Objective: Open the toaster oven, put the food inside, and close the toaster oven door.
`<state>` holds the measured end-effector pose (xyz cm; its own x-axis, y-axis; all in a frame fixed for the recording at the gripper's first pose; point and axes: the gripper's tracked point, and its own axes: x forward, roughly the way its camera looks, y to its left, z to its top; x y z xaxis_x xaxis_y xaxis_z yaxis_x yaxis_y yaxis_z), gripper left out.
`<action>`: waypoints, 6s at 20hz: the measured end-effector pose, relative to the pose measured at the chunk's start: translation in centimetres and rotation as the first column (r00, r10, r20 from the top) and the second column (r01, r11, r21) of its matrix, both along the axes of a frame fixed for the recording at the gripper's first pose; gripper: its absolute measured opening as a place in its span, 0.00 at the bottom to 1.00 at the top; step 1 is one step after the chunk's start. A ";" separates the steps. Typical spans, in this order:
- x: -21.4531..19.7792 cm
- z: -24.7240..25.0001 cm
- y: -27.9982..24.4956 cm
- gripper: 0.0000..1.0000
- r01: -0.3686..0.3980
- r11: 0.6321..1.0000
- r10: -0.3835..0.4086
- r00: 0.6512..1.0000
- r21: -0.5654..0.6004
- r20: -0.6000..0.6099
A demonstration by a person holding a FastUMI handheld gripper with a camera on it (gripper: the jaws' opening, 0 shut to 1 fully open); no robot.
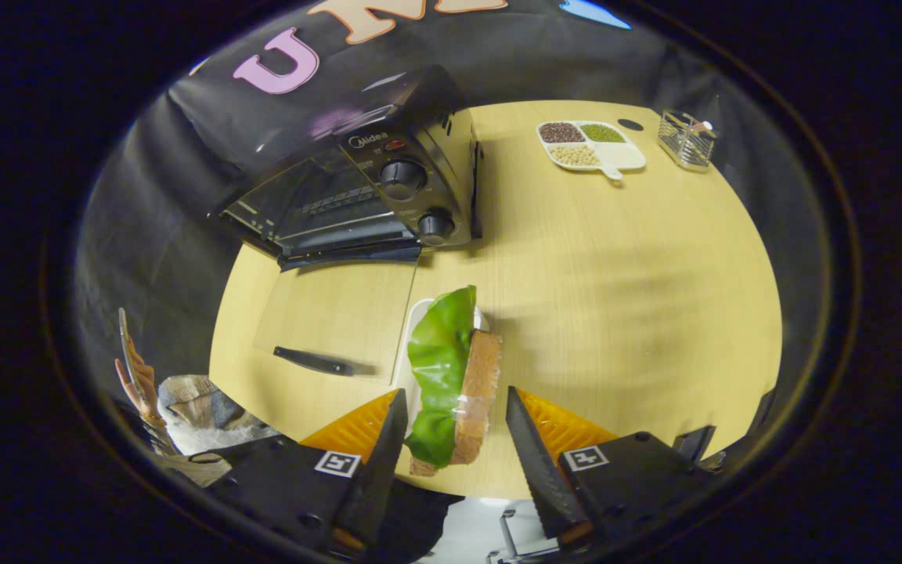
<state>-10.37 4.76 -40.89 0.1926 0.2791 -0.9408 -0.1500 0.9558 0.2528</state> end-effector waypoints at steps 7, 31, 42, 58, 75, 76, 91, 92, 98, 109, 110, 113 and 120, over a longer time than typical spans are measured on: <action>-0.4 -0.5 0.5 0.34 0.120 0.992 -0.116 0.989 0.041 -0.093; 5.1 4.5 24.0 0.33 0.442 0.620 -0.530 0.845 0.648 -0.069; 15.1 -0.9 25.6 0.33 0.450 0.559 -0.668 0.742 0.697 0.056; 18.6 -3.3 23.7 0.71 0.376 0.787 -0.570 0.747 0.489 0.343; 10.3 2.8 21.1 0.99 -0.016 0.999 -0.006 0.774 0.029 0.633; 9.0 2.9 20.6 0.99 -0.021 0.999 -0.003 0.787 0.032 0.617; -3.6 -2.2 14.4 0.99 0.021 0.999 -0.030 0.927 0.029 0.375; -3.8 -2.9 14.7 0.99 0.012 0.999 -0.024 0.933 0.036 0.359; -4.6 -4.7 14.9 0.98 -0.050 0.999 0.045 0.955 0.010 0.292; -4.8 -6.8 15.9 0.97 -0.080 0.995 0.070 0.984 0.055 0.167; -4.7 -7.1 16.3 0.97 -0.074 0.996 0.064 0.985 0.057 0.158; -4.0 -6.2 16.2 0.97 -0.051 0.996 0.038 0.984 0.069 0.176; 1.7 0.2 17.3 0.97 0.008 0.993 -0.045 0.945 0.115 0.325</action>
<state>-8.70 22.09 -40.72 0.4924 0.3684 -0.7886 -0.2168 0.9294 0.2988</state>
